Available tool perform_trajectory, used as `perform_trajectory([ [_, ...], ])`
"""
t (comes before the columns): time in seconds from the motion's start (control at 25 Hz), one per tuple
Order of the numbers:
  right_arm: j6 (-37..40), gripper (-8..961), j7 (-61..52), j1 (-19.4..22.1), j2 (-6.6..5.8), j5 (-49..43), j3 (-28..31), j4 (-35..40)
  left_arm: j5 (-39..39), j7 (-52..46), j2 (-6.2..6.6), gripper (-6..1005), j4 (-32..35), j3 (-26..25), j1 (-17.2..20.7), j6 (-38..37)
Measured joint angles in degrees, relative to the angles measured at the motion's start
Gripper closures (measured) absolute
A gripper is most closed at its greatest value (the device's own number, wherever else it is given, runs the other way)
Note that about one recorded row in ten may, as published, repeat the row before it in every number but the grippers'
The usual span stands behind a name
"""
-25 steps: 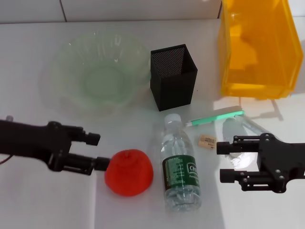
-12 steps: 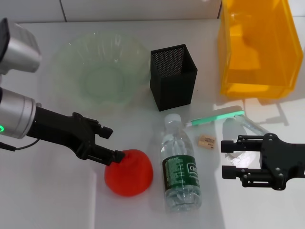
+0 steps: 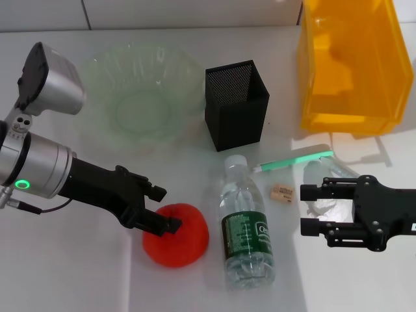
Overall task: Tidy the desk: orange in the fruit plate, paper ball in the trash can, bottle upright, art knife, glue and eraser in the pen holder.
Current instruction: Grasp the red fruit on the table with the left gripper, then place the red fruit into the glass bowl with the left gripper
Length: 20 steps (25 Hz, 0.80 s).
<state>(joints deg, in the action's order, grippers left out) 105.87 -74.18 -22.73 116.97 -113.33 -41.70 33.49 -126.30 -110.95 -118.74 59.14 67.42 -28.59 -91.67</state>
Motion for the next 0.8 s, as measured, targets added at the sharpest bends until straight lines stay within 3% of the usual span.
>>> perform_trajectory([
  [0.24, -0.4, 309, -0.07, -0.4, 0.0, 0.05, 0.23, -0.02, 0.07, 0.68, 0.0, 226, -2.18, 0.13, -0.2, 1.4],
  [0.68, -0.31, 308, -0.12, -0.76, 0.1, 0.14, 0.66, 0.01, 4.68, 1.92, 0.33, 637, -2.84, -0.75, 0.81, -1.64],
  [0.8, -0.14, 309, -0.08, -0.62, 0.07, 0.15, 0.66, -0.11, 6.13, 2.86, 0.44, 687, -2.55, -3.4, 1.27, -4.07],
])
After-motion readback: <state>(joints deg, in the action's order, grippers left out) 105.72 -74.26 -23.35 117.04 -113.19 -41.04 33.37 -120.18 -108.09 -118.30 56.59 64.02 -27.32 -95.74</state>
